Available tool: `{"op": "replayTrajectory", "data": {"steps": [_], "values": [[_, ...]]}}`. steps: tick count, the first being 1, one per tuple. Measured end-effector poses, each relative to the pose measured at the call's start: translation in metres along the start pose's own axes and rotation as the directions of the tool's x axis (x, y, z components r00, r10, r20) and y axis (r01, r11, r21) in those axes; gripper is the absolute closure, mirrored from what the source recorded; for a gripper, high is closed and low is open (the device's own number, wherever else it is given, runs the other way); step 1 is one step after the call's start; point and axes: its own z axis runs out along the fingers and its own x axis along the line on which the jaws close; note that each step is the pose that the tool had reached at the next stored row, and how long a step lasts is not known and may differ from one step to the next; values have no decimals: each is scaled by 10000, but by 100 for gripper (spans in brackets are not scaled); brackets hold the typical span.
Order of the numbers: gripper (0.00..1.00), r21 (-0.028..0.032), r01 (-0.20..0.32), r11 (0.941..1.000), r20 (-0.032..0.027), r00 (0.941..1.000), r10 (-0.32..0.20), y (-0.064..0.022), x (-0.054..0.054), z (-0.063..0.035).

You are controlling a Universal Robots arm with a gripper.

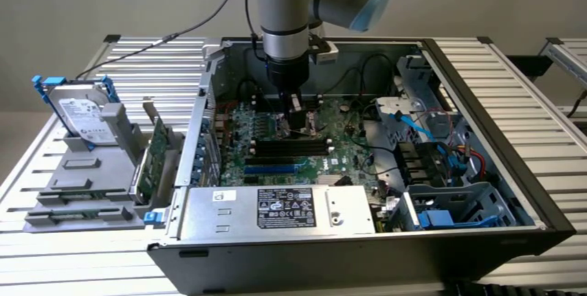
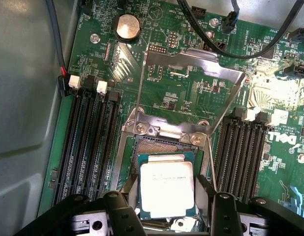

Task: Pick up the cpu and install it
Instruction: 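Place the cpu into insertion slot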

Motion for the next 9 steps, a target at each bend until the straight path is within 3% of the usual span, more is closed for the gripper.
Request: {"op": "replayTrajectory", "data": {"steps": [9], "values": [[44,73,4,10000,-17,10000,-4,7,-5,-81]]}}
